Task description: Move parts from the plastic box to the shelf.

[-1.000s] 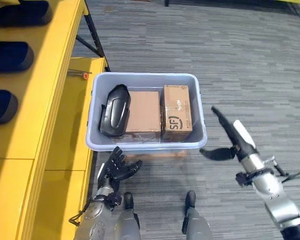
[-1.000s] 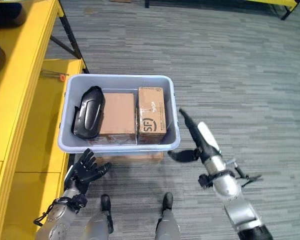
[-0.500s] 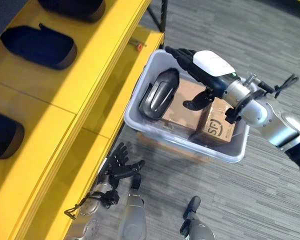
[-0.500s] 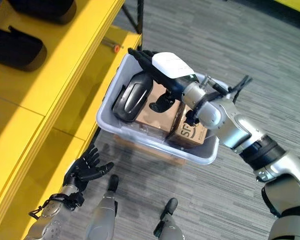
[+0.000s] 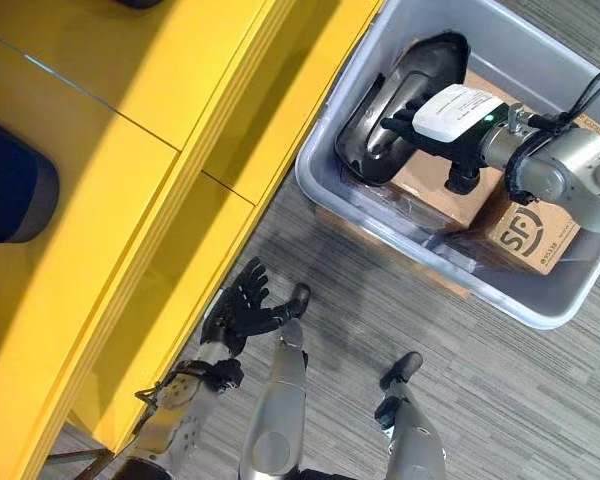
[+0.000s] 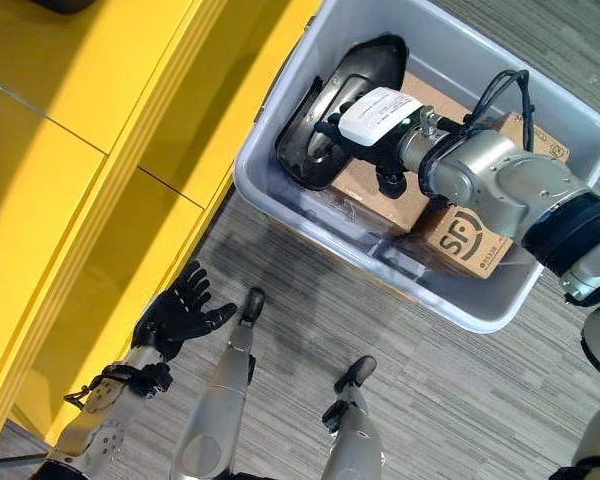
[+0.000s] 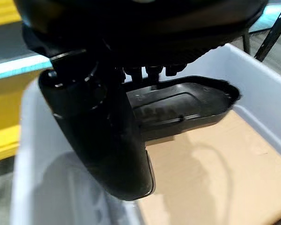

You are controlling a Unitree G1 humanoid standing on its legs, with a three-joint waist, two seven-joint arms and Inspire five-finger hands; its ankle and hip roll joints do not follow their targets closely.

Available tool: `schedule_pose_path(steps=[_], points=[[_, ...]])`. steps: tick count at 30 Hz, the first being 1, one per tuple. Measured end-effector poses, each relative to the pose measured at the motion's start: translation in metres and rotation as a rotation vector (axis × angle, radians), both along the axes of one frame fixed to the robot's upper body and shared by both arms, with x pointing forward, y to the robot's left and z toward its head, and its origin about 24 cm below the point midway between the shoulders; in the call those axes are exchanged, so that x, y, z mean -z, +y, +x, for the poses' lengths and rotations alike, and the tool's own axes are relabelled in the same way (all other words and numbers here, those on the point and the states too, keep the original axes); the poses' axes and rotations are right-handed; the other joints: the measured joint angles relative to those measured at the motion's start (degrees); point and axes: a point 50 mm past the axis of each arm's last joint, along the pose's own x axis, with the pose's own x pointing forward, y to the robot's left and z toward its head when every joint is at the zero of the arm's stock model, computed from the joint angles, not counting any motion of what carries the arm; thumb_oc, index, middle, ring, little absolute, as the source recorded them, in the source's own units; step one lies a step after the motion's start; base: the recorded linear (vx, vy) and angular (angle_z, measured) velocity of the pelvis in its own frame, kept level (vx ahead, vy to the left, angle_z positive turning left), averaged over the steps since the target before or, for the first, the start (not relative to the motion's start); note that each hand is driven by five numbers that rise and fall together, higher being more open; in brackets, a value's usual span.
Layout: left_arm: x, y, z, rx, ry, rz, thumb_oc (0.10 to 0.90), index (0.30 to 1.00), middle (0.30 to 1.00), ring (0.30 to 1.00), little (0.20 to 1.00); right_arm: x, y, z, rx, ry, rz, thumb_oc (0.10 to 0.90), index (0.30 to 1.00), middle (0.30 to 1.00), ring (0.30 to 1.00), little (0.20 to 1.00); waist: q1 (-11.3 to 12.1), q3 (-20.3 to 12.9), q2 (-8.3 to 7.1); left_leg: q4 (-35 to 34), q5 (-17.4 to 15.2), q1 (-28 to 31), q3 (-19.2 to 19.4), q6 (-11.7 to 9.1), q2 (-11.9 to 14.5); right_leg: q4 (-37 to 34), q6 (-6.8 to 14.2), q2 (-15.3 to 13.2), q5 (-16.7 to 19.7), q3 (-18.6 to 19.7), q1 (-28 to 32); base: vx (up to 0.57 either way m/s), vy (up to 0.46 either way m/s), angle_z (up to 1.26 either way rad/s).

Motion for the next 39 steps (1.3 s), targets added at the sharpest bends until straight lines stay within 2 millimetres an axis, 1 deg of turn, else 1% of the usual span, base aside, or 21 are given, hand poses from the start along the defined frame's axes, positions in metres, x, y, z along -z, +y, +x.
schedule_pose_path(steps=[3,4,7,11,15,18,21,26,33,39], points=[[-0.007,-0.008,0.008,0.033,-0.032,0.0,0.9,1.0,1.0,1.0,1.0,0.0,-0.013,0.006,0.069,-0.02,-0.043,0.9,1.0,1.0,1.0,1.0,-0.2,0.0,0.14,0.1,0.0,0.0,0.0,0.0,0.2,0.1,0.1,0.2,-0.1,0.0,0.0,0.0,-0.008,-0.01],[-0.007,-0.009,0.007,0.037,-0.031,-0.001,0.9,1.0,1.0,1.0,1.0,-0.001,-0.013,0.007,0.072,-0.029,-0.059,0.9,1.0,1.0,1.0,1.0,-0.1,0.0,0.19,0.1,0.0,-0.1,-0.1,0.0,0.2,0.2,0.2,0.1,-0.2,0.1,-0.2,0.04,-0.021,0.0],[-0.007,-0.01,0.006,0.037,-0.036,-0.002,0.9,1.0,1.0,1.0,1.0,-0.009,-0.003,0.007,0.047,-0.072,-0.153,0.9,1.0,1.0,1.0,1.0,0.1,0.0,0.37,0.2,0.3,-2.5,-0.2,0.2,-0.1,1.3,0.2,-0.3,-0.4,0.3,-2.9,0.04,-0.031,0.03],[-0.007,-0.009,0.006,0.028,-0.036,0.003,0.9,1.0,1.0,1.0,1.0,-0.012,-0.003,0.008,0.048,-0.11,-0.207,0.9,1.0,1.0,1.0,1.0,0.1,0.0,0.37,0.2,0.4,-3.8,-0.4,0.4,-0.5,1.3,0.3,-0.6,-0.3,0.0,-4.0,0.03,-0.029,0.05],[-0.008,-0.007,0.006,0.013,-0.039,0.005,0.9,1.0,1.0,1.0,1.0,-0.011,-0.005,0.008,0.053,-0.114,-0.221,0.9,1.0,1.0,1.0,1.0,0.1,0.0,0.37,0.2,0.5,-3.9,-0.3,0.4,-0.8,1.2,0.4,-0.9,-0.4,0.0,-4.0,0.01,-0.005,0.0],[-0.008,-0.007,0.006,0.011,-0.04,0.004,0.9,1.0,1.0,1.0,1.0,-0.012,-0.012,0.011,0.085,-0.134,-0.245,0.9,1.0,1.0,1.0,1.0,0.0,0.0,0.38,0.2,0.5,-4.0,-0.3,0.4,-0.8,1.2,0.5,-0.9,-0.5,-0.1,-4.0,0.01,-0.006,0.01],[-0.009,-0.008,0.007,0.012,-0.044,0.003,0.9,1.0,1.0,1.0,1.0,-0.01,-0.013,0.011,0.084,-0.134,-0.252,0.9,1.0,1.0,1.0,1.0,0.0,-0.1,0.39,0.2,0.5,-4.0,-0.4,0.4,-0.8,1.2,0.5,-0.8,-0.5,-0.1,-4.0,0.0,0.0,0.0],[-0.009,-0.008,0.007,0.013,-0.044,0.004,0.9,1.0,1.0,1.0,1.0,-0.015,-0.011,0.011,0.081,-0.155,-0.271,0.9,1.0,1.0,1.0,1.0,0.1,-0.1,0.4,0.3,0.6,-5.6,-0.6,0.5,-0.9,1.6,0.5,-0.9,-0.5,-0.1,-5.6,0.0,-0.005,0.01],[-0.009,-0.008,0.007,0.001,-0.045,0.004,0.9,1.0,1.0,1.0,1.0,-0.017,-0.011,0.011,0.085,-0.164,-0.291,0.9,1.0,1.0,1.0,1.0,0.8,-0.1,0.4,0.3,0.6,-6.3,-0.9,0.5,-1.1,1.6,0.7,-0.9,-0.7,-0.4,-5.9,0.01,-0.013,0.02],[-0.014,-0.01,0.007,0.007,-0.07,-0.003,0.9,1.0,1.0,1.0,1.0,-0.022,-0.014,0.011,0.098,-0.183,-0.292,0.9,1.0,1.0,1.0,1.0,1.1,-0.1,0.39,0.6,0.8,-8.2,-1.7,0.5,-1.5,2.3,1.0,-1.1,-0.9,-0.7,-7.5,0.02,-0.007,0.06]])
